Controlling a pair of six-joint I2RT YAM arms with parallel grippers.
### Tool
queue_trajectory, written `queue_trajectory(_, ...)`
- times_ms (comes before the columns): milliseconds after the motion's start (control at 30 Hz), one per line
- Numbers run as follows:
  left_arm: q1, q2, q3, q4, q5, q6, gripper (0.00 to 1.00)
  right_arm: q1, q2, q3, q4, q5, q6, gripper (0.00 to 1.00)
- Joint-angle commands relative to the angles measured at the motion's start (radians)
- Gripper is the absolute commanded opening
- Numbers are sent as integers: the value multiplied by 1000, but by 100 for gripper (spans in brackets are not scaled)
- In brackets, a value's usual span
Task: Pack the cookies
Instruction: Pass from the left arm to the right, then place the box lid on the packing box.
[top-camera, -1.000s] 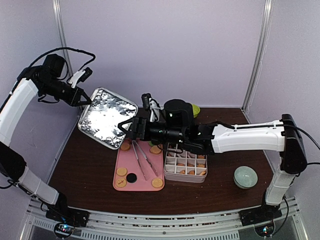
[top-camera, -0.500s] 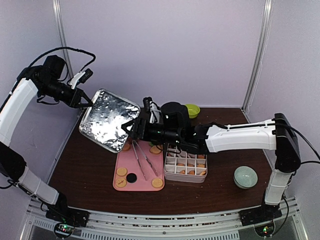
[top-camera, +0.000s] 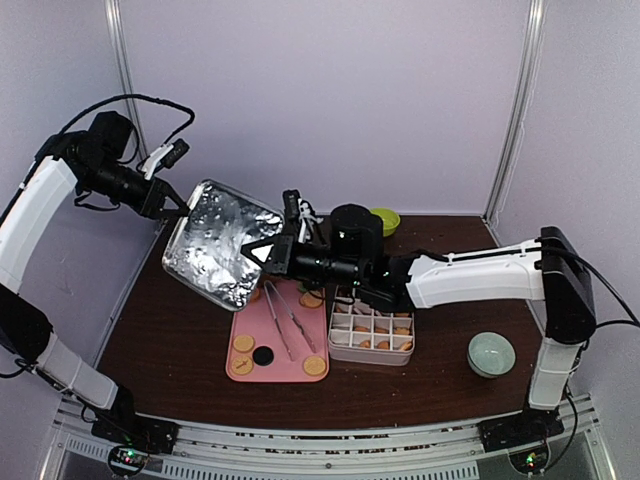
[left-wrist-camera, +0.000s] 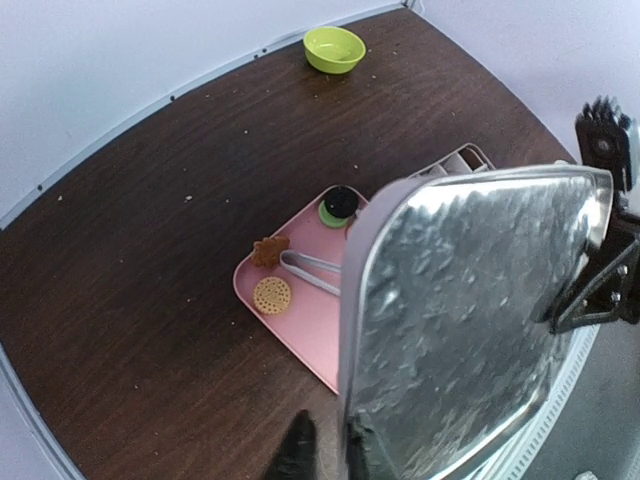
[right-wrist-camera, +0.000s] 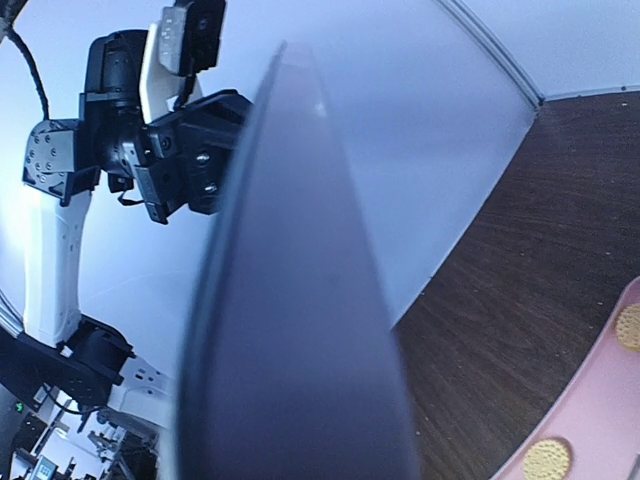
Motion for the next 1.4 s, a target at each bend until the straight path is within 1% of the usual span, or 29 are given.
queue_trajectory(0,6,-13,-13,25,-39,18,27,-20,-120,-48,-92,52,-84,1)
queue_trajectory(33,6,-17,-19,25,-56,21,34,-22,-144,-44,-155,83,-125,0)
queue_trajectory(167,6,-42,-42,25,-109,46,50,-23,-240,-7,-482,245,-320,0)
queue_trajectory(200,6,-48,-48,27,-123,51,53,-25,-262,9,-565,295,-372,0)
queue_trajectory(267,7,-60,-58,30,-156,59,57,-25,-300,45,-759,405,-471,0)
queue_trajectory(300,7,-68,-65,34,-179,59,63,-23,-315,62,-847,471,-519,0)
queue_trajectory(333,9,-75,-74,44,-200,57,66,-23,-328,80,-930,544,-557,0)
queue_trajectory(400,19,-91,-87,60,-223,55,69,-22,-351,100,-1055,674,-619,0)
queue_trajectory(467,36,-104,-99,73,-235,54,80,-13,-379,107,-1150,810,-693,0)
queue_trajectory(533,58,-112,-110,77,-238,56,86,7,-386,119,-1234,954,-750,0)
queue_trajectory(567,72,-114,-114,78,-236,56,88,18,-384,126,-1274,1023,-779,0)
queue_trajectory(667,104,-118,-128,79,-218,57,89,63,-355,138,-1360,1245,-857,0)
queue_trajectory(767,125,-118,-144,81,-203,57,89,115,-294,142,-1420,1451,-914,0)
queue_trajectory(867,130,-122,-158,82,-195,58,89,156,-212,137,-1457,1617,-962,0)
queue_trajectory(933,129,-125,-165,87,-195,61,89,176,-155,141,-1488,1645,-963,0)
queue_trajectory(1000,130,-127,-170,87,-194,64,89,195,-108,140,-1505,1639,-951,0)
queue_trajectory(1200,130,-135,-187,87,-175,72,89,240,-13,100,-1499,1552,-905,0)
queue_trajectory(1300,130,-139,-186,87,-165,74,89,250,32,78,-1527,1543,-872,0)
queue_trajectory(1367,130,-142,-185,87,-162,76,89,260,52,67,-1539,1510,-847,0)
